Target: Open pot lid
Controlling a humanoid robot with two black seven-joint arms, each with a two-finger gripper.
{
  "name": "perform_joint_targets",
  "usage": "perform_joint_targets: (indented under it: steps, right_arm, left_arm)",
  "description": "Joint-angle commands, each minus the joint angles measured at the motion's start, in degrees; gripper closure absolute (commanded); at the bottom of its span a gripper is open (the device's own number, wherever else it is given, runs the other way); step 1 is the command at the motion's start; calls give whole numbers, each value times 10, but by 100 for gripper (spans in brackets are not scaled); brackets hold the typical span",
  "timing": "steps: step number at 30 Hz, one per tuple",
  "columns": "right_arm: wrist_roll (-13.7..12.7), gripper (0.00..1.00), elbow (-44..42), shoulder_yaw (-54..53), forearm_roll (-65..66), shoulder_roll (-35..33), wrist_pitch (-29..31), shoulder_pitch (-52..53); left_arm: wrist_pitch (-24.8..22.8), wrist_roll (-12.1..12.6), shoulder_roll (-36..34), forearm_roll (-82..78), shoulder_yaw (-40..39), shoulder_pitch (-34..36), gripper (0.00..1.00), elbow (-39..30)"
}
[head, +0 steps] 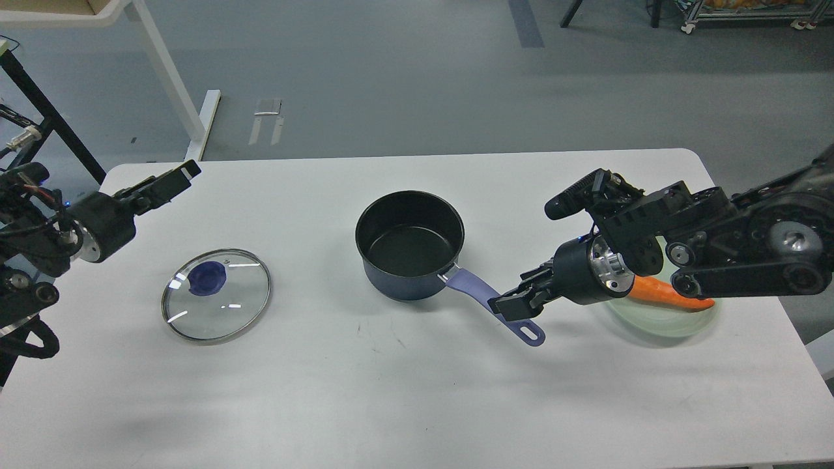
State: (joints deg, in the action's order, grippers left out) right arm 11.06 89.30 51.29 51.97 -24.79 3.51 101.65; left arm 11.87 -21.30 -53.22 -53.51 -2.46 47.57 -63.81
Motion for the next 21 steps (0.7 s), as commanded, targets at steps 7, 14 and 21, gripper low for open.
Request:
perform_joint_targets:
  steps: [7, 14, 21]
  right_arm:
    - [3, 2, -34, -203, -128, -170, -8, -56]
    - [2, 2, -89, -498, -165, -237, -10, -270]
    - [3, 2, -172, -713, -237, -188, -11, -461]
  left_arm:
    - [-8, 11, 40, 230, -2, 30, 1, 26]
    - [-25, 24, 167, 324, -53, 34, 1, 164]
    - [-101, 38, 261, 499, -98, 34, 1, 268]
